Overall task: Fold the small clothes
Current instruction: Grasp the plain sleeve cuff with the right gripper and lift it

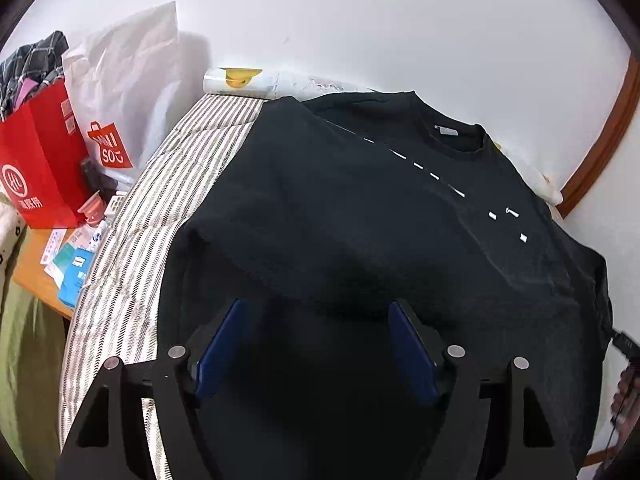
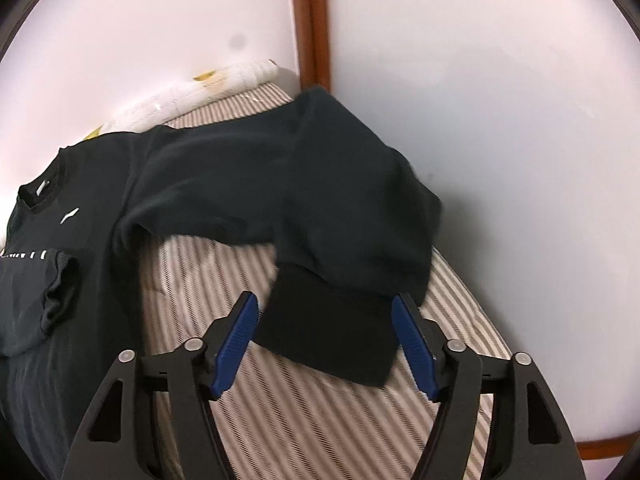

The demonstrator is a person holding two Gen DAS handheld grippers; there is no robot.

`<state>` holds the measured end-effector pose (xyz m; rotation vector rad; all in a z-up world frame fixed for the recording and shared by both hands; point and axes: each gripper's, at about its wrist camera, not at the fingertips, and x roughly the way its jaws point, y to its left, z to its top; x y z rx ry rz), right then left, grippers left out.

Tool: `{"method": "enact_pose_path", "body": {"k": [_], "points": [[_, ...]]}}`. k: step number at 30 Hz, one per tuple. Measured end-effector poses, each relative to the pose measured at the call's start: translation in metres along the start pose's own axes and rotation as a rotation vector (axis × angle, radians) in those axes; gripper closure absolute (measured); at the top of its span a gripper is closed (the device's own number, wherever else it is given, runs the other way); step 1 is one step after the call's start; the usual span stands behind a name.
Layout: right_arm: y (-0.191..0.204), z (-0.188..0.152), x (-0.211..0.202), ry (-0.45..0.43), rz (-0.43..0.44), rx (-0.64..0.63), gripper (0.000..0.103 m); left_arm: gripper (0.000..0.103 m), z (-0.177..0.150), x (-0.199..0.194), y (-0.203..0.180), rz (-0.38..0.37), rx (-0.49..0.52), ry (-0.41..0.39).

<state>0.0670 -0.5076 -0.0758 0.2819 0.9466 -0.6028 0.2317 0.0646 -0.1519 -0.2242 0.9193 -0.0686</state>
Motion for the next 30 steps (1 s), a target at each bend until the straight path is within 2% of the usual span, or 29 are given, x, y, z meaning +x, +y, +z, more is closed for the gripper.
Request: {"method": "enact_pose_path", "body": {"k": [9,13,15,17,19,21,22,24,27,30], "points": [[0.001,-0.01,0.023,-0.011,0.019,-0.027,0.023,0.029,0.011,0.001,-0.019,0.021,-0.034,0.001],[0.015,-0.013,0.028,-0.026,-0.015,-0.079,0.011,0.029,0.012,0.001,-0.03,0.028,-0.018,-0.001],[0.023,-0.012,0.036,-0.022,-0.065,-0.101,0.009,0.029,0.012,0.001,-0.033,0.031,-0.017,0.002],[0.023,-0.007,0.039,-0.018,-0.062,-0.081,0.01,0.029,0.011,0.0,-0.033,0.031,-0.017,0.003],[0.017,-0.003,0.038,-0.023,-0.072,-0.06,0.024,0.029,0.009,-0.003,-0.031,0.035,-0.011,0.0],[0.012,0.0,0.036,-0.027,-0.115,-0.072,0.061,0.029,0.008,-0.006,-0.027,0.045,-0.004,-0.004],[0.009,0.001,0.035,-0.021,-0.112,-0.079,0.065,0.029,0.007,-0.007,-0.024,0.049,-0.002,-0.005],[0.003,0.005,0.028,-0.015,-0.1,-0.066,0.084,0.029,0.004,-0.01,-0.016,0.052,-0.004,-0.004],[-0.005,0.014,0.002,-0.039,-0.007,0.001,0.084,0.029,0.001,-0.013,-0.005,0.056,-0.007,-0.003],[0.013,0.027,-0.029,-0.097,0.031,-0.003,0.085,0.029,-0.002,-0.017,0.006,0.054,-0.01,-0.005]]}}
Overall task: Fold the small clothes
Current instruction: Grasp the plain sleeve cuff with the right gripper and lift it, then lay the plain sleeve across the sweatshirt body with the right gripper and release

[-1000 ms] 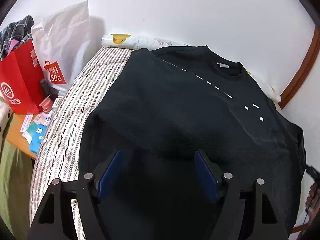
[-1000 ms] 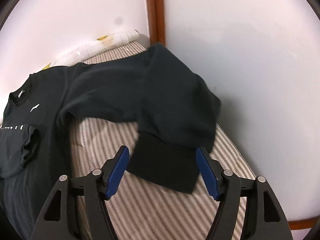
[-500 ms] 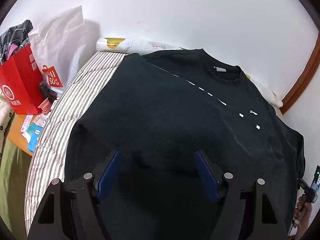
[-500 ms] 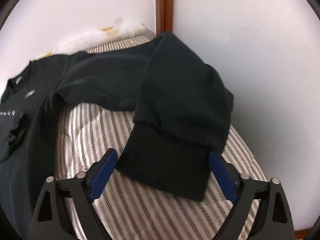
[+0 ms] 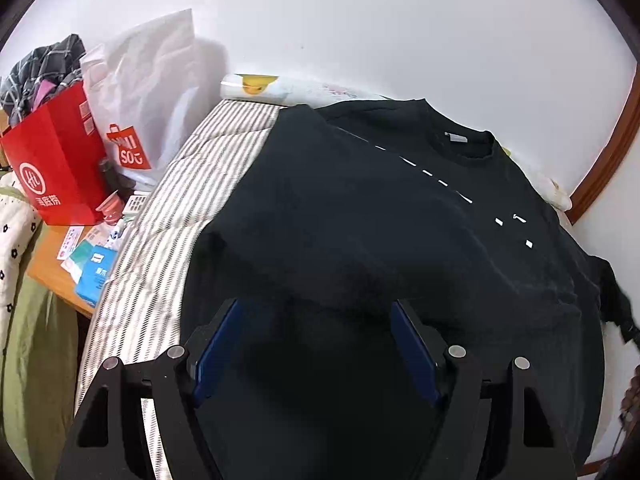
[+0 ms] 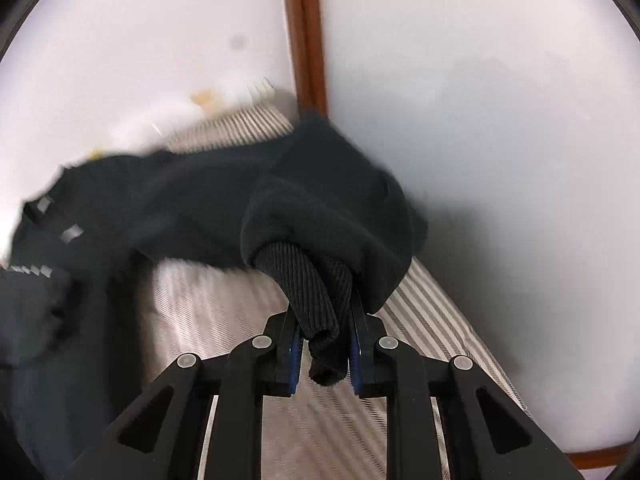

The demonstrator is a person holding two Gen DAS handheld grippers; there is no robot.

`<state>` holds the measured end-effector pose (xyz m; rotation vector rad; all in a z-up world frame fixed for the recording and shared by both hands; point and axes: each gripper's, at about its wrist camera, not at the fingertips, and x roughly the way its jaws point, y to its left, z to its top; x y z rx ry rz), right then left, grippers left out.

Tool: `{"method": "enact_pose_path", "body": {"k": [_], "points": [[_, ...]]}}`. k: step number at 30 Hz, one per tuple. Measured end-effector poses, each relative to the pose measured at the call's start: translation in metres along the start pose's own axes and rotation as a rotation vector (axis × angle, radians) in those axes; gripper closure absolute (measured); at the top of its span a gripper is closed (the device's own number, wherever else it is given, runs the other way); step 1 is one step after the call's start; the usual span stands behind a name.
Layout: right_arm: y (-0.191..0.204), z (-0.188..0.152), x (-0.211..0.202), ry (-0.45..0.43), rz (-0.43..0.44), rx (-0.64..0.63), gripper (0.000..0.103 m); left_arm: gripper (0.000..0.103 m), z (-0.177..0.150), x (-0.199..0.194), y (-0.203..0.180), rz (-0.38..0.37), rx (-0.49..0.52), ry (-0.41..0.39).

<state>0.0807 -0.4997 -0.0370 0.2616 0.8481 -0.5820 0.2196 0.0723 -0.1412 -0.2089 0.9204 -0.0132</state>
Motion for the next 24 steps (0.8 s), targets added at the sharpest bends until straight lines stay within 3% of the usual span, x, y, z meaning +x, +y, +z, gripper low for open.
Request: {"method": "enact_pose_path", "body": {"k": [7,12,19,24], "points": [[0.114,0.036,-0.063,-0.082,0.174,-0.109,0.085,0.029,-0.004,-0.004,0.029,-0.007,-0.012,-0.01],[0.204,0.05,-0.077,-0.045,0.356,-0.137,0.085,0.029,-0.005,-0.003,0.048,-0.004,-0.021,-0.011],[0.34,0.029,-0.094,-0.012,0.542,-0.224,0.085,0.029,-0.004,0.005,0.07,-0.001,-0.04,-0.003],[0.408,0.005,-0.101,0.021,0.662,-0.302,0.085,0.029,-0.003,0.011,0.078,-0.016,-0.051,0.004]]}}
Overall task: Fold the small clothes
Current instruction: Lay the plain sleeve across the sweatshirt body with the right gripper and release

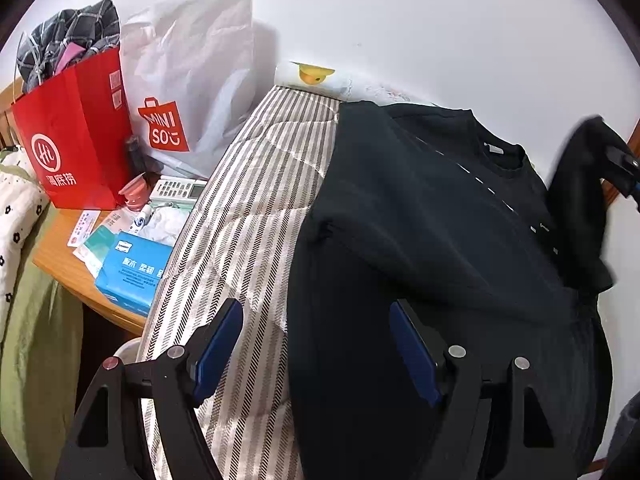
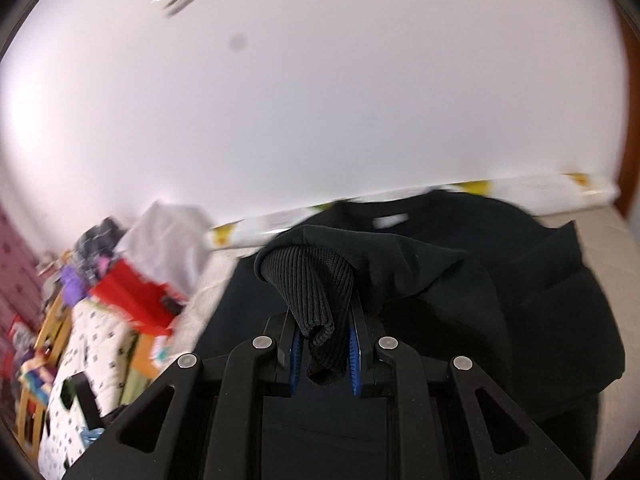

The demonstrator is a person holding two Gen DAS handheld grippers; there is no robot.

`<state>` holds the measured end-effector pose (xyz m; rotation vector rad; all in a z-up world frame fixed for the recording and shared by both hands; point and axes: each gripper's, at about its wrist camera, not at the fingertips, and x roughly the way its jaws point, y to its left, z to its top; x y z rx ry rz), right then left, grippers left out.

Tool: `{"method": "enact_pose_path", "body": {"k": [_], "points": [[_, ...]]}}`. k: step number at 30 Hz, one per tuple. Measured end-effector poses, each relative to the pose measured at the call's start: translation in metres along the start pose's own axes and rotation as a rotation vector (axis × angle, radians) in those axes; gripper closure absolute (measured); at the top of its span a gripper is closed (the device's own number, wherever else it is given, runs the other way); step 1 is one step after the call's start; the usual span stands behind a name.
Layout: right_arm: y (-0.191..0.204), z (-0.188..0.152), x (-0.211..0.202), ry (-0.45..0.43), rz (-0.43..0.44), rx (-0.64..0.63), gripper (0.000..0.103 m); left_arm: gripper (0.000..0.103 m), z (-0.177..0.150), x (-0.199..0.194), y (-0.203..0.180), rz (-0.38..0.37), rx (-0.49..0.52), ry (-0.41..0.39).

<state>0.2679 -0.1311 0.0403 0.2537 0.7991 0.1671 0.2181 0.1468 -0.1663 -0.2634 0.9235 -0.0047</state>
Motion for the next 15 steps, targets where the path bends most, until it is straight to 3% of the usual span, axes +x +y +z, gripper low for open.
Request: {"method": "enact_pose_path", "body": {"k": [4,7,9,12,15], "points": [[0.022,-0.014,0.03,0.064,0.023,-0.031,0.083,0.029,0.002,0.007,0.002,-0.038,-0.018,0.009],[0.025,-0.026,0.046,0.084,0.038,-0.049,0.075,0.029,0.005,0.012,-0.003,-0.064,-0.026,0.018],[0.021,-0.029,0.053,0.104,0.045,-0.06,0.056,0.029,0.007,0.015,-0.009,-0.08,-0.028,0.022],[0.007,-0.033,0.04,0.073,0.024,-0.095,0.044,0.029,0.013,0.015,-0.021,-0.104,-0.02,0.015],[-0.021,-0.036,0.018,0.042,-0.028,-0.116,0.038,0.029,0.019,0.015,-0.036,-0.124,-0.004,0.006]]}}
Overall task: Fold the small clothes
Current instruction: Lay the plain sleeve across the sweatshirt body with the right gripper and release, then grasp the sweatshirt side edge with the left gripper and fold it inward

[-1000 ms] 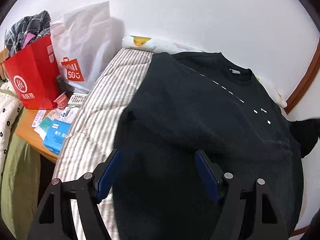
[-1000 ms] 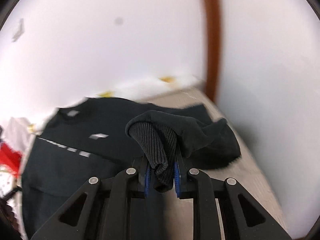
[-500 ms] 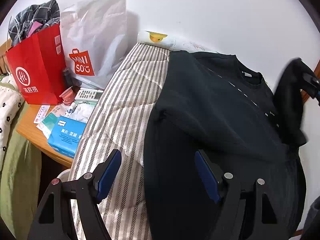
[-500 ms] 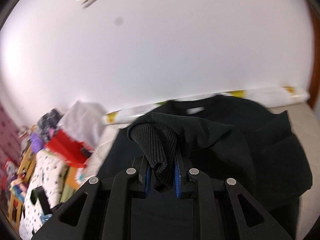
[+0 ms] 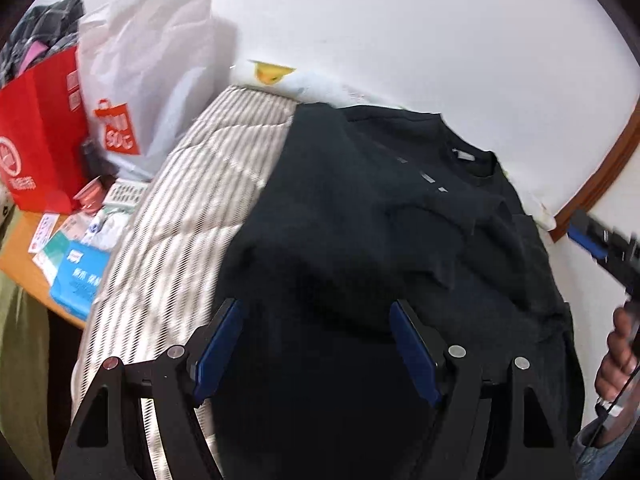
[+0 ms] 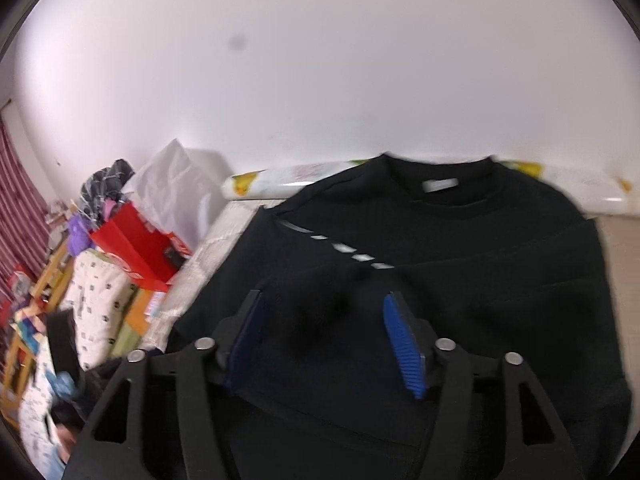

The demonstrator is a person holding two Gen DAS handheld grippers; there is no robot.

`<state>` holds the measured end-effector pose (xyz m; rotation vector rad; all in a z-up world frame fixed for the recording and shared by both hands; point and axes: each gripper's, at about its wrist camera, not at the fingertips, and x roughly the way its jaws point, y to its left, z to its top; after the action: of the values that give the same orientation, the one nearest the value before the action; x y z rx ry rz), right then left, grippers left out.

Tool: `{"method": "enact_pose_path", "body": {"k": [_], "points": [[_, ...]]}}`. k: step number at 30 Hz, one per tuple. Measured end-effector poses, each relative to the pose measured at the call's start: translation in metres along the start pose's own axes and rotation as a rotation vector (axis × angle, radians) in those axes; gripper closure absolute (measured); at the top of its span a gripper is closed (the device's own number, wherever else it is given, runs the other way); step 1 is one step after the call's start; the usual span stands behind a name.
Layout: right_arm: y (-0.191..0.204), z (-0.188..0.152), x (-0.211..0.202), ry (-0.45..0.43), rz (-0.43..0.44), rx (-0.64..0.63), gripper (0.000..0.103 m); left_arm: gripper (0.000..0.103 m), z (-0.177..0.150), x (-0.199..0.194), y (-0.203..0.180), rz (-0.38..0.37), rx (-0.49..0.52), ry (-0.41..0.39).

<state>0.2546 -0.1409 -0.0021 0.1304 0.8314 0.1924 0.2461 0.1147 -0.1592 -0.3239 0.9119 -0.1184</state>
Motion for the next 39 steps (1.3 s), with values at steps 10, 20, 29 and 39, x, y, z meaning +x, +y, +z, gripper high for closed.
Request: {"method": "enact_pose_path", "body": {"k": [10,20,29,39], "points": [[-0.144,-0.055,-0.044,0.059,-0.305,0.058,0.038,0.03,0.014,0.04,-0.063,-0.037,0.082,0.048],[-0.201,-0.098,-0.037,0.116,-0.354,0.13,0.038,0.072,0.024,0.067,-0.089,0.08,0.141,0.022],[-0.197,-0.09,-0.049,0.071,-0.351,0.134,0.038,0.088,0.041,0.01,-0.051,0.082,0.115,-0.031],[-0.125,-0.055,-0.044,0.035,-0.254,0.013,0.038,0.054,0.014,0.0,-0.016,0.012,0.018,0.033]]}}
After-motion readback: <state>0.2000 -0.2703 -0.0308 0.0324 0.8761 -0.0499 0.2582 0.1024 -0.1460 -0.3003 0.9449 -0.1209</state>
